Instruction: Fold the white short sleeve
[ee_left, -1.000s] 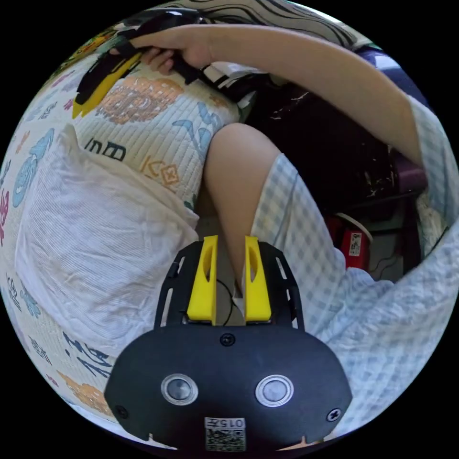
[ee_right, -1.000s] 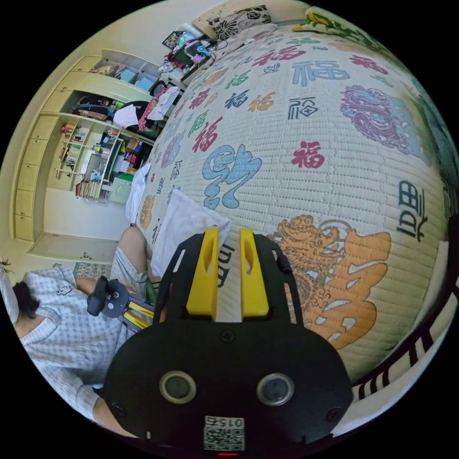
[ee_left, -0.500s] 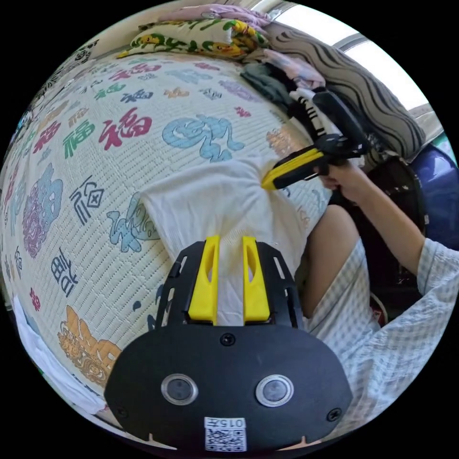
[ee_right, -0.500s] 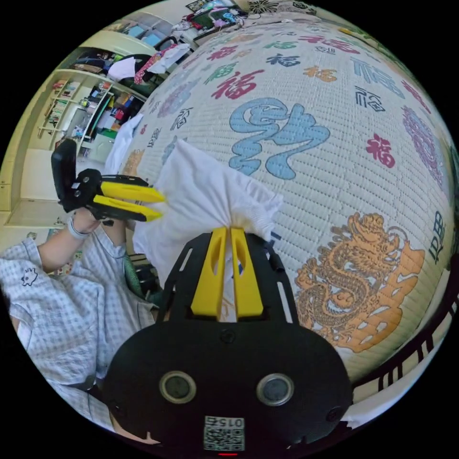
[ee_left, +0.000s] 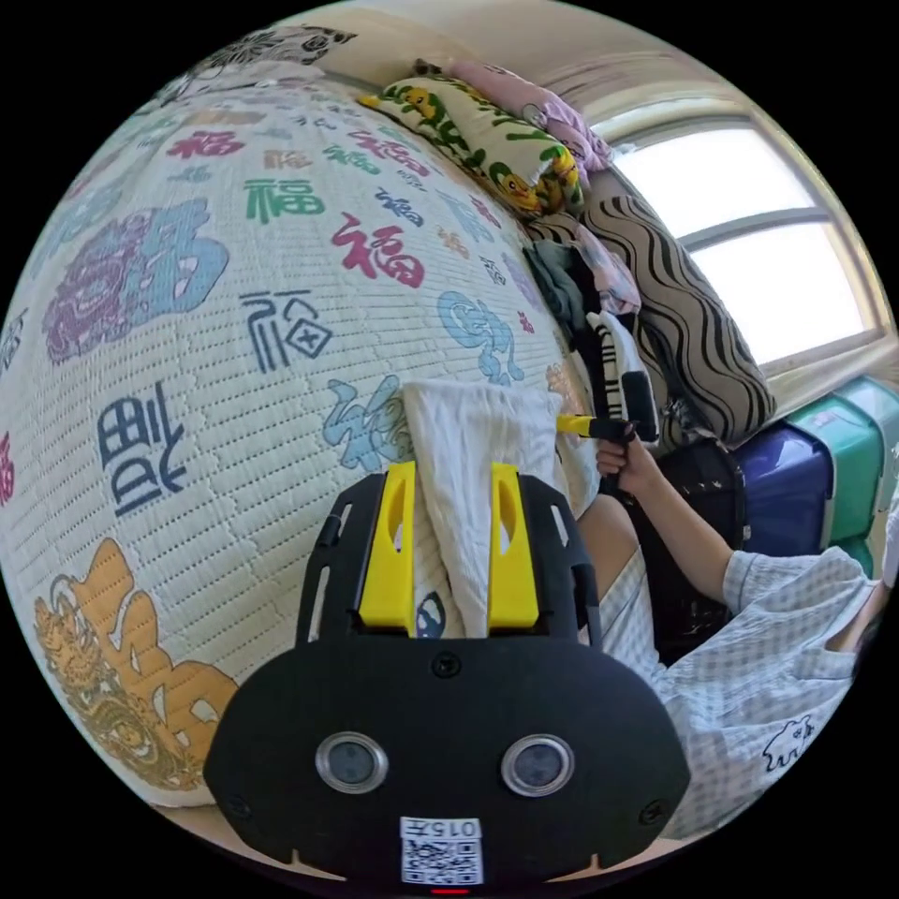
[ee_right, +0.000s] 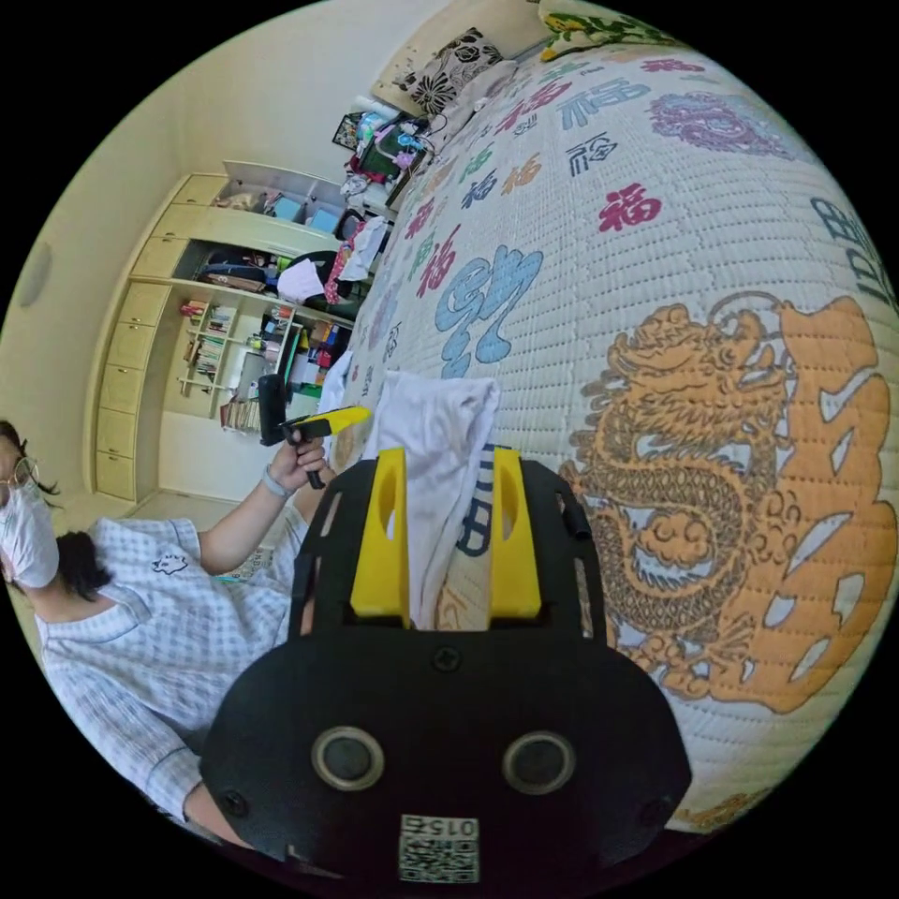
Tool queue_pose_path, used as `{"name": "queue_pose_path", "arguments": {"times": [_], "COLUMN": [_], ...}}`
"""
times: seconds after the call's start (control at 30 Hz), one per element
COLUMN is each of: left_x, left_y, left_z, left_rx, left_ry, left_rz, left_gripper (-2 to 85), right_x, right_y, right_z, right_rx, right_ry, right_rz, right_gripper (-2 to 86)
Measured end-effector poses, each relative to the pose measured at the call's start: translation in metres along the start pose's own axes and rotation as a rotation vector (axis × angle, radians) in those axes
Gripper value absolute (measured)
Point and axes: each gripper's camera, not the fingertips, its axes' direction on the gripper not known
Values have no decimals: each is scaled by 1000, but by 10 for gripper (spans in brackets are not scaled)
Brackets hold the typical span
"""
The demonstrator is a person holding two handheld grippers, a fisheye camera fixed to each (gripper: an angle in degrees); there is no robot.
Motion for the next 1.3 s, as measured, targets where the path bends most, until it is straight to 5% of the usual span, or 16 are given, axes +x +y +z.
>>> {"name": "queue_pose_path", "arguments": {"times": [0.37,0.6,1.03,1.3], "left_x": [-43,-2,50,14], "left_y": [-15,22,245,300], "left_z": [-31,-139,-466,-617], "left_rx": [22,170,753,864], "left_ry": [326,368,92,-167], "left_rz": [-54,139,299,184], "left_gripper": [57,5,-3,-2], "right_x": [5,-95,-377,-480], "right_y": [-4,36,52,-10], "right_z": [32,24,177,349], "right_rx": [-7,61,-44,-133], "right_ry": [-176,-104,-223,-370], "right_rz": [8,-179,-711,-757], "right_gripper": [57,48,47,47]}}
